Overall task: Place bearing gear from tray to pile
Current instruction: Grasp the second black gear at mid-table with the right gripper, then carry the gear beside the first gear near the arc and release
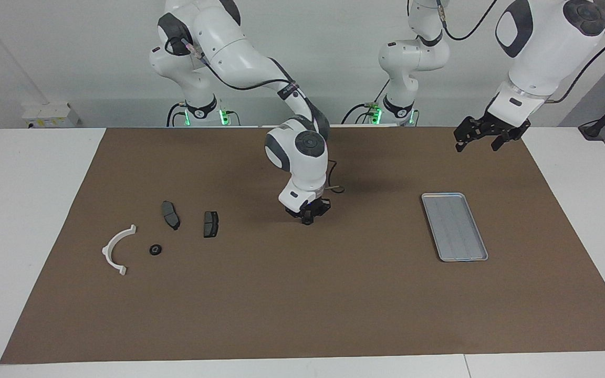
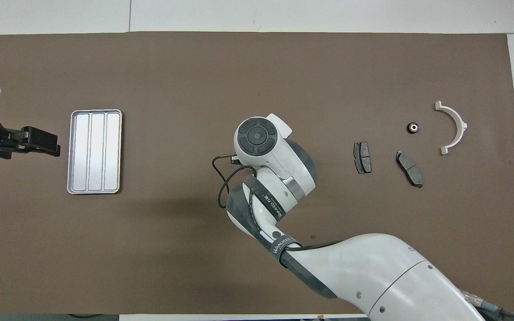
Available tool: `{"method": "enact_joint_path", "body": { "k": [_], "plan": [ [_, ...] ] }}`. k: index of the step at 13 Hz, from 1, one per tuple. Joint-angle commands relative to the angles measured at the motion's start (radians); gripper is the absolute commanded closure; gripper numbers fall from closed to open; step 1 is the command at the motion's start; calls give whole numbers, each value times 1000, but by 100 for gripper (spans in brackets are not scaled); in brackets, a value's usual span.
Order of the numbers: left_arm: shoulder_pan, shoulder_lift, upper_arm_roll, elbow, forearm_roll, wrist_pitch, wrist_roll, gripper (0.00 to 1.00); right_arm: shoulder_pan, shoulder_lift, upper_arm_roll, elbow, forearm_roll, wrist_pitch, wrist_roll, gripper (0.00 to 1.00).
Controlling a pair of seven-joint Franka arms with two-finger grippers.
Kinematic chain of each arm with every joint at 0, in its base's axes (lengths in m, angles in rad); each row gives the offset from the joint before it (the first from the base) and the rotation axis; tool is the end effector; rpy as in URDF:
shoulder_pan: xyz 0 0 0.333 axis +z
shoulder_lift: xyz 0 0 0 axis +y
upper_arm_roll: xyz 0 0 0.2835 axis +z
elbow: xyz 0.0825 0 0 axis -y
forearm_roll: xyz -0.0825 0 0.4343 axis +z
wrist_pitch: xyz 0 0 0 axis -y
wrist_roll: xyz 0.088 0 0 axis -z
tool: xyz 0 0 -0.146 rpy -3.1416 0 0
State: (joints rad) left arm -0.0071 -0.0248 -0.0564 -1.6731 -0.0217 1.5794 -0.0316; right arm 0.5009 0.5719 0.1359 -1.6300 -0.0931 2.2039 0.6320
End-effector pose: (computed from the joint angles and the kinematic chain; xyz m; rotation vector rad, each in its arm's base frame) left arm 0.5912 -0.0410 0.5154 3.1223 -0.0482 -0.1091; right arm 0.5784 0.4139 0.1944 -3.1377 -0.0596 -0.0122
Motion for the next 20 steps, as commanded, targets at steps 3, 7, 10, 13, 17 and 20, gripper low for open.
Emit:
{"method": "enact_joint_path", "body": {
  "k": [3,7,10,13,17,20],
  "plan": [
    [13,8,-7,-10,5,21,1,0,-44,-18,5,79,-11,-117,-60,97],
    [10,11,-2,-11,-3,7,-2,0,-168,-72,5,90,1,-150,-246,97],
    [-4,3,-3,-23,-1,8,7,0,-289,-98,5,90,41,-155,-453,97],
    [-4,0,-3,-20,-1,14,1,0,-398,-119,4,75,50,-156,-601,97],
    [3,0,-3,-22,-1,14,1,0,-562,-142,4,-4,49,-150,-816,97],
    [3,-1,-3,-22,-1,14,1,0,-601,-170,4,-68,47,-130,-853,97]
  ]
}}
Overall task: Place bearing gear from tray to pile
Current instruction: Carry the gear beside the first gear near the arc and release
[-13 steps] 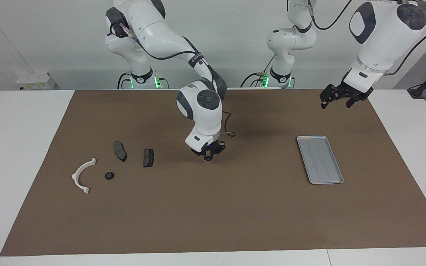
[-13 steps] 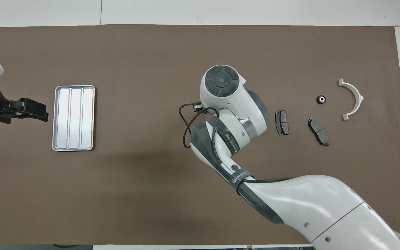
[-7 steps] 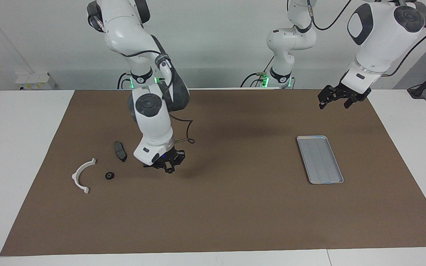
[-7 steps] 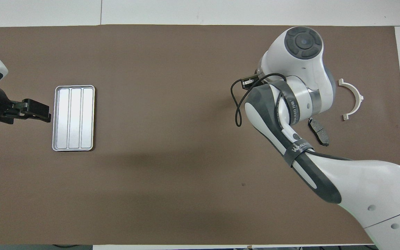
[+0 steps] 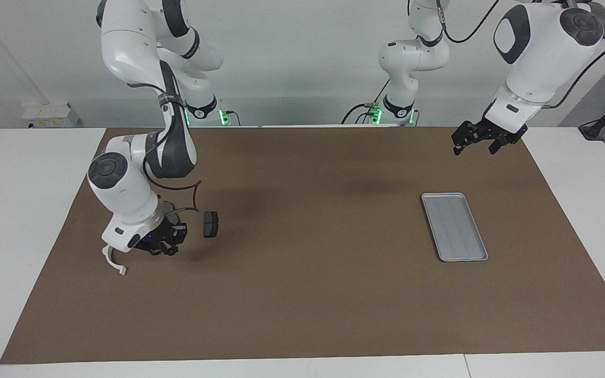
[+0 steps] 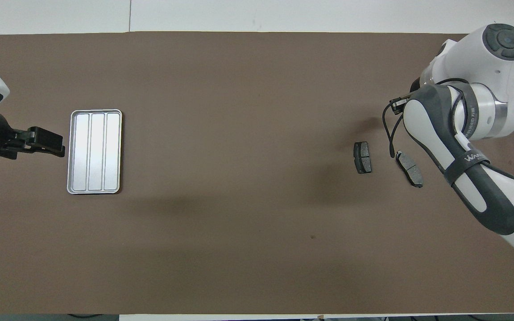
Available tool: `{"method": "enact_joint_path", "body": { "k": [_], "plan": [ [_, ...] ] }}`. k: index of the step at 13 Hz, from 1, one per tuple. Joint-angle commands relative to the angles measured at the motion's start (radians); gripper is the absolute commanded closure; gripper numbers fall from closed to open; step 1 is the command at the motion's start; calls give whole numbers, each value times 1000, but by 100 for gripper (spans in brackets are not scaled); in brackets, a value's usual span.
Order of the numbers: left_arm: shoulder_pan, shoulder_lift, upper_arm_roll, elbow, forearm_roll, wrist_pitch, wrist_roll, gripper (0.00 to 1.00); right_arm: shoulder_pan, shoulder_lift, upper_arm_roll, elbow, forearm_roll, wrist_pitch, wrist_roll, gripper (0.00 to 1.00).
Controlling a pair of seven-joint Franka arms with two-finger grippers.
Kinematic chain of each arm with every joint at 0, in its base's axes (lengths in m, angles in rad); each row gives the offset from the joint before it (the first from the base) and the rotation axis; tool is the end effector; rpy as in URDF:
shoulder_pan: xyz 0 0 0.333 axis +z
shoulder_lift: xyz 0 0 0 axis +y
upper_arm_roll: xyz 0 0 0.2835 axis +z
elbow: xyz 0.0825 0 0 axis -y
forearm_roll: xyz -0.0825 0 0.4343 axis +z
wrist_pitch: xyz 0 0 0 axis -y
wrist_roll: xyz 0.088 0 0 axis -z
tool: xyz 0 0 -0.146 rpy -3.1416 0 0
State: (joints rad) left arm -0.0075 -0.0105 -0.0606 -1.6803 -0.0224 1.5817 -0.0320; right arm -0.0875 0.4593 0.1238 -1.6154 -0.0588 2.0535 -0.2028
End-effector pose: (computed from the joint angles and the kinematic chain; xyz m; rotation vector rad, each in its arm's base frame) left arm 0.5931 -0.0438 0.5034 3.1207 -0.0544 -0.1391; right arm 0.7048 0.0150 0.2674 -3.1116 -0.3983 0.0267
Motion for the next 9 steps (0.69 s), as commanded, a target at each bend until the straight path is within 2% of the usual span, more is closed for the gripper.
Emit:
{"method": "enact_joint_path", "body": {
  "k": [1,4,9],
  "plan": [
    [1,-16,1,-15,-1,12,1,0,-12,-65,16,-109,14,25,-17,97],
    [3,-16,1,-15,-1,12,1,0,-9,-96,16,-227,14,167,-13,97],
    [1,-16,1,-15,-1,12,1,0,-11,-97,14,-271,13,211,-17,97]
  ]
}}
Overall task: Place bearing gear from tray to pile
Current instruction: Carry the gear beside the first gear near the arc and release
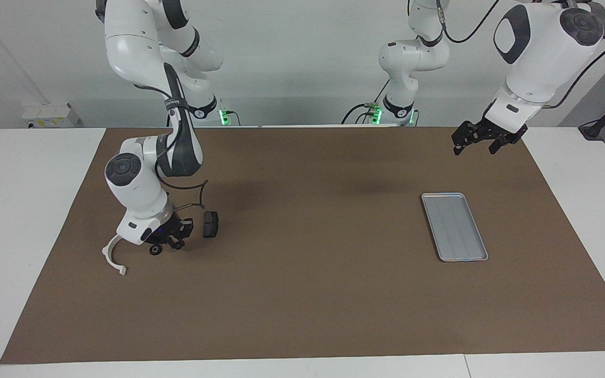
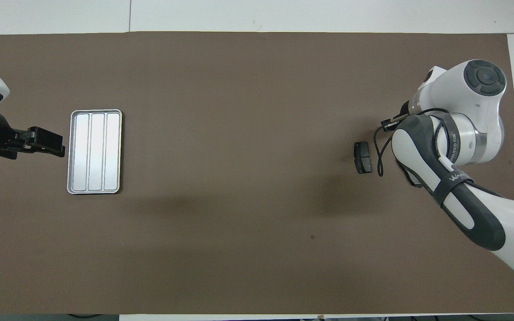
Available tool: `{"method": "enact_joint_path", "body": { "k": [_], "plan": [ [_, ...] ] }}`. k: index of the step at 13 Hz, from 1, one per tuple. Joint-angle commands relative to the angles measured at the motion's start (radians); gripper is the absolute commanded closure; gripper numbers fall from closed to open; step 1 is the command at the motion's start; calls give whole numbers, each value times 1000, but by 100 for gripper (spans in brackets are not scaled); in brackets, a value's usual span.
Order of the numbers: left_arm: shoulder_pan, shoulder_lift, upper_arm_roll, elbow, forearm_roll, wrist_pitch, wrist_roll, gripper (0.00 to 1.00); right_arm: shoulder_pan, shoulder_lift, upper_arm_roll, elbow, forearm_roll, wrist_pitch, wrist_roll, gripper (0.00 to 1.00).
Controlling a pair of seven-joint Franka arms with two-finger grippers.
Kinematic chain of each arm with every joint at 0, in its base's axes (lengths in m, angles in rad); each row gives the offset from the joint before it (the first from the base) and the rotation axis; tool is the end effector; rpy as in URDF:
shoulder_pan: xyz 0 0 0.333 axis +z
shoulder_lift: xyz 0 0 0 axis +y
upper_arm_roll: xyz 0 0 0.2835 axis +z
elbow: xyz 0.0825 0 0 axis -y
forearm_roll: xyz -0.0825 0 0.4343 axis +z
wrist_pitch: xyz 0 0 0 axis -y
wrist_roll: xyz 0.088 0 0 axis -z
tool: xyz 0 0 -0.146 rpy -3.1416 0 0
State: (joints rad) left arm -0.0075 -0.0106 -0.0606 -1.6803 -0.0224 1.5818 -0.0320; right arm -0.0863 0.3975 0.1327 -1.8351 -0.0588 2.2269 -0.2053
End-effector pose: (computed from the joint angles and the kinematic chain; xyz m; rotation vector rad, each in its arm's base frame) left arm 0.5931 -0.0438 0.5034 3.1207 -0.0544 -0.1388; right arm 0.6662 0.0264 0.2163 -3.1067 -0.4337 0.0019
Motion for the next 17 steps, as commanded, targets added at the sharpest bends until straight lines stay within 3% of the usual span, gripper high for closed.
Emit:
{"method": "enact_joint_path", "body": {
  "k": [1,14,15,17],
  "plan": [
    [1,-16,1,-15,-1,12,1,0,-10,-34,5,-62,13,52,-14,97],
    [1,-16,1,-15,-1,12,1,0,-13,-28,5,-122,13,123,-20,95],
    [1,-16,1,-15,-1,12,1,0,-12,-28,5,-122,13,123,-13,86],
    [3,-16,1,-15,-1,12,1,0,-9,-28,5,-121,13,122,4,52]
  ]
}}
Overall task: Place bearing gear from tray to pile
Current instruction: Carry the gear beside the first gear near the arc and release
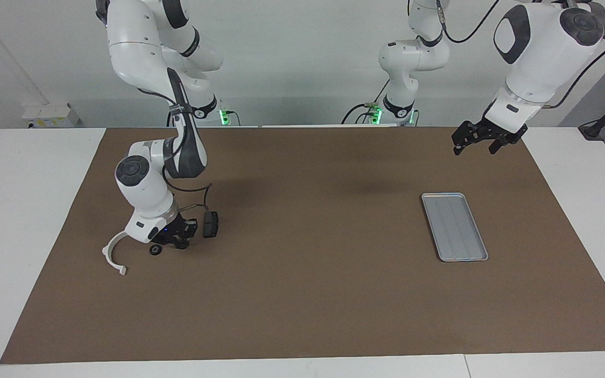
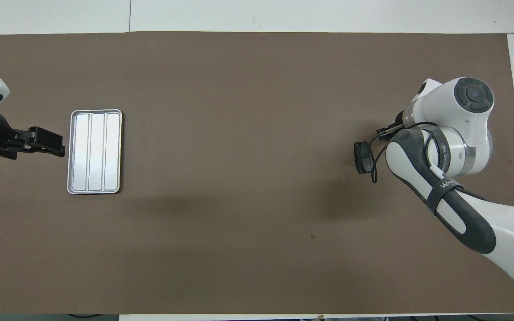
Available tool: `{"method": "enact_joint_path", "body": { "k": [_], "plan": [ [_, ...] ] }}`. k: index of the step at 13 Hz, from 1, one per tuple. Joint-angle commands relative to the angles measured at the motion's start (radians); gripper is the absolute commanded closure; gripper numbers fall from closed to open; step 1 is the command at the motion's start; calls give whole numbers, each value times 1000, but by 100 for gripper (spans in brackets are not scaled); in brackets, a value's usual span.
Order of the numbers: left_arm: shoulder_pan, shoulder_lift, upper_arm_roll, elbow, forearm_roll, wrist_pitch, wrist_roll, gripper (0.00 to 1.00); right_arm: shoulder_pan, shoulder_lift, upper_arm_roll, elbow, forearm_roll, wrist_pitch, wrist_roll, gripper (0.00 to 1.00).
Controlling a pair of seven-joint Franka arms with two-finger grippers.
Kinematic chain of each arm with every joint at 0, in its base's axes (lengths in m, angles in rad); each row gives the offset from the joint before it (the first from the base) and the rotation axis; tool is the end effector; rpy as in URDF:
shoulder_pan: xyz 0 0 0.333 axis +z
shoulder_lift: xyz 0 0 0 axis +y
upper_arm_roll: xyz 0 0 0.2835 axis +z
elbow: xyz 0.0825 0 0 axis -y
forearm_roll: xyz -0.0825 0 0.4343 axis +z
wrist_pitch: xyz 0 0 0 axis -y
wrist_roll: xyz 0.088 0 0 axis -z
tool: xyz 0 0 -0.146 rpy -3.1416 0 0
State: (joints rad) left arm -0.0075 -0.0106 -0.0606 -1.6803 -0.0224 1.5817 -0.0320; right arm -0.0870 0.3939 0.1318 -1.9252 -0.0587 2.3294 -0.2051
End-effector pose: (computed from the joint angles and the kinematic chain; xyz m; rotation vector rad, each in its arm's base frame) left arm 0.5930 -0.0438 0.5034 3.1207 -0.0544 -0.1390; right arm 0.6488 0.0274 0.1851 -3.1046 -0.4370 -0.0235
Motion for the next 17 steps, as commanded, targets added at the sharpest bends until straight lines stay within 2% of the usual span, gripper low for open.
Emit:
{"method": "enact_joint_path", "body": {
  "k": [1,3,5,7,8,10,12,14,17],
  "plan": [
    [1,-16,1,-15,-1,12,1,0,-8,-27,6,-29,13,15,19,36],
    [1,-16,1,-15,-1,12,1,0,1,-46,6,-18,13,-5,39,23],
    [1,-16,1,-15,-1,12,1,0,6,-61,6,11,13,-37,75,19],
    [1,-16,1,-15,-1,12,1,0,6,-98,5,32,-1,-50,76,2],
    [1,-16,1,-15,-1,12,1,0,6,-128,5,32,-3,-59,76,0],
    [1,-16,1,-15,-1,12,1,0,6,-203,5,48,-3,-151,87,0],
    [1,-16,1,-15,-1,12,1,0,7,-271,5,119,-3,-310,108,0],
    [1,-16,1,-15,-1,12,1,0,6,-300,8,224,-3,-479,119,0],
    [3,-16,1,-15,-1,12,1,0,4,-386,6,267,8,-623,121,0]
  ]
}}
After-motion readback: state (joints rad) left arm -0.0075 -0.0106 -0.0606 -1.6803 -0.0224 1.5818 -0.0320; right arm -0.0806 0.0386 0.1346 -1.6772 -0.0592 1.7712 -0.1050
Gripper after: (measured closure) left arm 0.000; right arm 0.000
